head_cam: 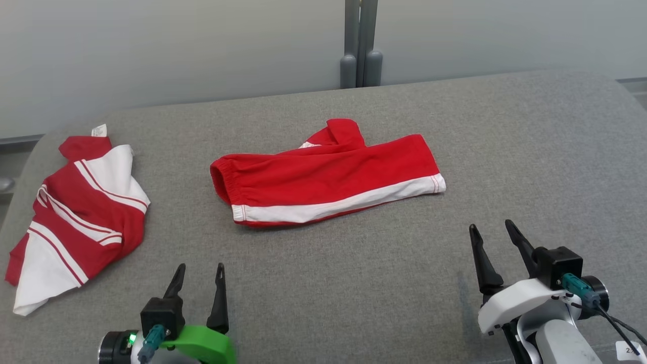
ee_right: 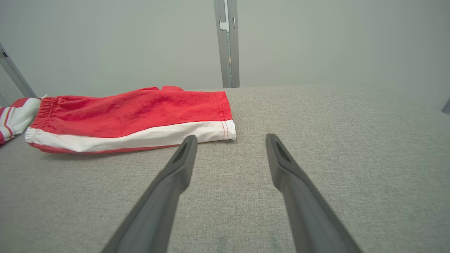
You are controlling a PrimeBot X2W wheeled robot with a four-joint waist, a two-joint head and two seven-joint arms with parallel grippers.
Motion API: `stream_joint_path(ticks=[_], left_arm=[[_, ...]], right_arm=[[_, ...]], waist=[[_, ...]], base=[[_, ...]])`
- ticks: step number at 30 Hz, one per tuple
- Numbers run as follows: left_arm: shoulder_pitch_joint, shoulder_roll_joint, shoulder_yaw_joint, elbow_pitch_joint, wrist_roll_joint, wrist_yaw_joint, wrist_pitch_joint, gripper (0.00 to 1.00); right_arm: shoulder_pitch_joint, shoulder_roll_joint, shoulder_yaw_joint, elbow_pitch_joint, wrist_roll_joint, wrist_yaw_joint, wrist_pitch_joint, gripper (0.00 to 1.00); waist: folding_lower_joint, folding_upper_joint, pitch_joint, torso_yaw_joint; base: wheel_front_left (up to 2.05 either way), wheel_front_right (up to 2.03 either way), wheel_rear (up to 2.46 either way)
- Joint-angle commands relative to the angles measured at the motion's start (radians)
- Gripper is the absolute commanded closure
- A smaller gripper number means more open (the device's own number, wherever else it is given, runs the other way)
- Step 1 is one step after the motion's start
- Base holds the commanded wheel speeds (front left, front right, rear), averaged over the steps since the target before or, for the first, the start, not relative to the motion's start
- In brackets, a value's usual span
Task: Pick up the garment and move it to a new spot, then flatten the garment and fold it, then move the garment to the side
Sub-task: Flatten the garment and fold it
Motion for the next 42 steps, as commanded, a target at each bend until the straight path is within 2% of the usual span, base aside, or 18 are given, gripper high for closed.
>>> stream_joint_path(ticks=[1,9,13,20,34,36,38,39,40,42], left_arm=[[-0.035,0.004,-0.007,-0.001,-0.012,-0.01,0.001,0.0],[-0.161,0.004,-0.04,0.033,-0.047,-0.032,0.001,0.0],[-0.246,0.004,-0.048,0.06,-0.065,-0.036,0.001,0.0],[-0.308,0.004,-0.041,0.073,-0.083,-0.032,0.001,0.0],[-0.347,0.004,-0.051,0.068,-0.124,-0.068,0.001,0.02],[-0.347,0.004,-0.054,0.066,-0.129,-0.073,0.001,0.24],[-0.346,0.004,-0.056,0.06,-0.13,-0.075,0.001,0.6],[-0.345,0.004,-0.059,0.058,-0.126,-0.077,0.001,0.91],[-0.344,0.004,-0.061,0.055,-0.124,-0.078,0.001,1.0],[-0.343,0.004,-0.062,0.049,-0.123,-0.08,0.001,1.0]], right_arm=[[-0.021,-0.008,-0.002,-0.003,0.008,0.0,-0.003,0.0],[-0.121,-0.029,0.003,-0.006,0.017,0.0,-0.003,0.0],[-0.204,-0.044,0.021,0.034,0.029,0.0,-0.003,0.0],[-0.277,-0.054,0.063,0.082,0.052,0.0,-0.003,0.0],[-0.337,-0.067,0.098,0.119,0.088,0.0,-0.003,0.0],[-0.344,-0.07,0.1,0.119,0.091,0.0,-0.003,0.0],[-0.349,-0.072,0.101,0.122,0.095,0.0,-0.003,0.0],[-0.352,-0.074,0.102,0.124,0.096,0.0,-0.003,0.0],[-0.355,-0.075,0.106,0.126,0.097,0.0,-0.003,0.0],[-0.364,-0.077,0.113,0.132,0.097,0.0,-0.003,0.0]], waist=[[0.0,0.0,0.039,-0.003],[0.0,0.0,0.176,-0.015],[0.0,0.0,0.256,-0.021],[0.0,0.0,0.317,-0.017],[0.0,0.0,0.367,-0.007],[0.0,0.0,0.369,-0.006],[0.0,0.0,0.372,-0.004],[0.0,0.0,0.373,-0.003],[0.0,0.0,0.374,-0.002],[0.0,0.0,0.378,0.001]], base=[[0.0,0.0,0.0],[0.0,0.0,0.0],[0.0,0.0,0.0],[0.0,0.0,0.0],[0.0,0.0,0.0],[0.0,0.0,0.0],[0.0,0.0,0.0],[0.0,0.0,0.0],[0.0,0.0,0.0],[0.0,0.0,0.0]])
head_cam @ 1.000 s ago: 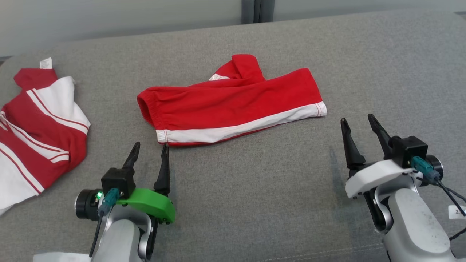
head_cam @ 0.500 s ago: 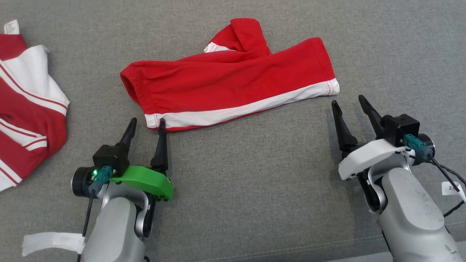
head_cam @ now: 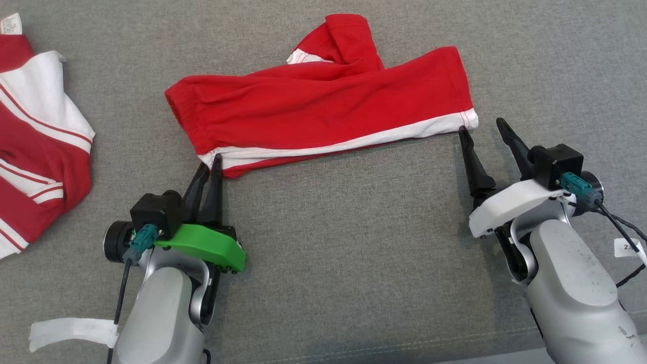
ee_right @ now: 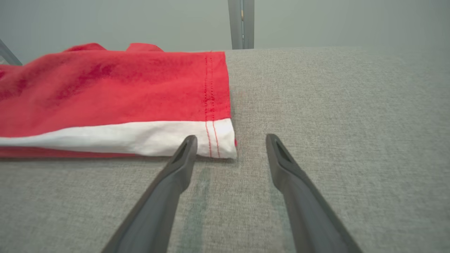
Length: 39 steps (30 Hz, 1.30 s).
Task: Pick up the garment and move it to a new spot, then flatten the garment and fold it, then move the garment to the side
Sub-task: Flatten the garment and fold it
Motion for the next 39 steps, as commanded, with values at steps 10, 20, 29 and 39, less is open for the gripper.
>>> stream_joint_path(ticks=[10,20,29,39], left_arm=[[-0.02,0.004,-0.011,-0.012,0.008,0.003,0.001,1.0],[-0.023,0.004,-0.01,-0.009,0.006,0.008,0.001,1.0],[-0.03,0.004,-0.009,-0.005,0.015,0.0,0.001,1.0],[-0.022,0.004,-0.011,-0.006,0.012,0.002,0.001,1.0]], right_arm=[[-0.054,-0.012,0.053,0.046,0.012,0.0,-0.003,0.0],[-0.015,-0.022,0.077,0.034,0.034,0.0,-0.003,0.0],[-0.034,-0.016,0.091,0.055,0.046,0.0,-0.003,0.05],[-0.036,-0.023,0.091,0.06,0.054,0.0,-0.003,0.97]], waist=[[-0.0001,0.0,0.021,0.022],[-0.0001,0.0,0.017,0.019],[-0.0001,0.0,0.015,0.018],[-0.0001,0.0,0.011,0.03]], base=[[0.0,0.0,0.0],[0.0,0.0,0.0],[0.0,0.0,0.0],[0.0,0.0,0.0]])
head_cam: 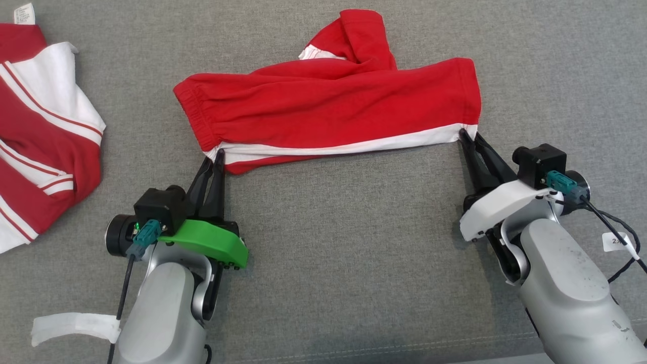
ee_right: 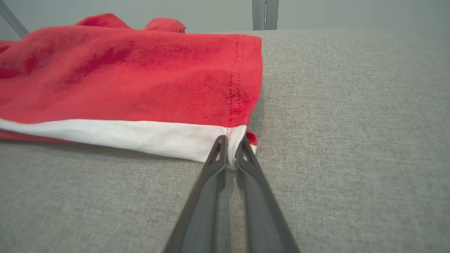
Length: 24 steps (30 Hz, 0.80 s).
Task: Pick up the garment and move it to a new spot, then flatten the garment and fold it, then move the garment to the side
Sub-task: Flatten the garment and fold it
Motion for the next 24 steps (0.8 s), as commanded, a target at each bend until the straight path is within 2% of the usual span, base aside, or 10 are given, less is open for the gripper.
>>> stream_joint_path(ticks=[1,4,17,24], left_arm=[[-0.005,0.004,0.003,0.0,0.003,0.002,0.001,1.0],[0.001,0.004,0.006,-0.002,0.005,0.001,0.001,1.0],[0.051,0.004,0.02,0.016,0.009,-0.003,0.001,1.0],[0.118,0.005,0.045,-0.002,0.011,-0.009,0.001,1.0]], right_arm=[[0.007,-0.003,-0.003,-0.005,0.005,0.0,-0.003,0.96],[0.024,0.004,-0.012,-0.009,0.007,0.0,-0.003,1.0],[0.103,0.025,-0.043,-0.004,0.024,0.0,-0.003,1.0],[0.196,0.039,-0.081,-0.042,0.05,-0.001,-0.003,1.0]], waist=[[0.0,0.0,-0.002,-0.001],[0.0,0.0,-0.009,-0.004],[0.0,0.0,-0.098,-0.022],[0.0,0.0,-0.214,-0.019]], base=[[0.0,0.0,0.0],[0.0,0.0,0.0],[0.0,0.0,0.0],[0.0,0.0,0.0]])
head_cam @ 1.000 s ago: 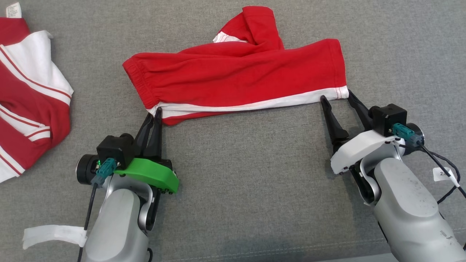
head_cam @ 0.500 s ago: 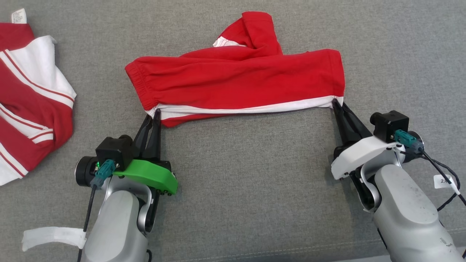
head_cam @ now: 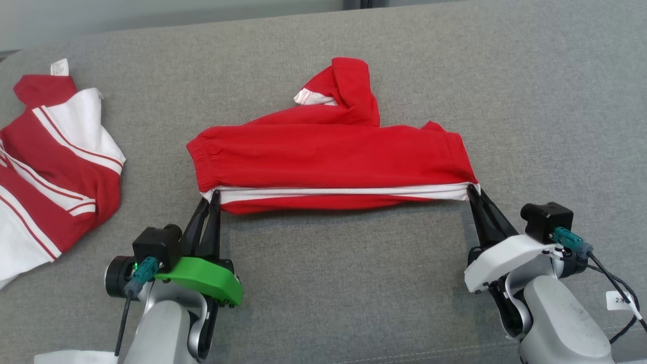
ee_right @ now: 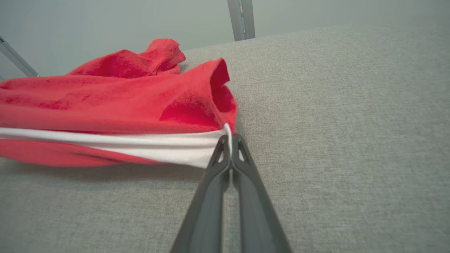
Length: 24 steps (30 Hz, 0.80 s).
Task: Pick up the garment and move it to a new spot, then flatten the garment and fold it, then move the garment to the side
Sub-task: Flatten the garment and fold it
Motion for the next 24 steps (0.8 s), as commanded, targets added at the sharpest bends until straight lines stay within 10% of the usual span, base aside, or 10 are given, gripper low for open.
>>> stream_joint_path(ticks=[1,10,24], left_arm=[[0.028,0.006,0.009,-0.01,0.009,-0.003,0.001,1.0],[0.036,0.015,0.021,-0.077,0.054,-0.028,0.0,1.0],[-0.459,0.225,-0.311,0.106,-0.127,-0.034,0.03,1.0]], right_arm=[[0.03,-0.003,-0.014,-0.016,0.015,-0.002,-0.003,1.0],[0.071,-0.018,-0.014,-0.106,0.035,-0.002,-0.003,1.0],[-0.252,-0.084,0.044,-0.107,0.027,-0.002,-0.003,1.0]], waist=[[0.0001,0.0,-0.088,0.002],[0.0001,0.0,-0.28,0.011],[0.0001,0.0,-0.289,0.008]], base=[[0.0,0.0,0.0],[0.0,0.0,0.0],[0.0,0.0,0.0]])
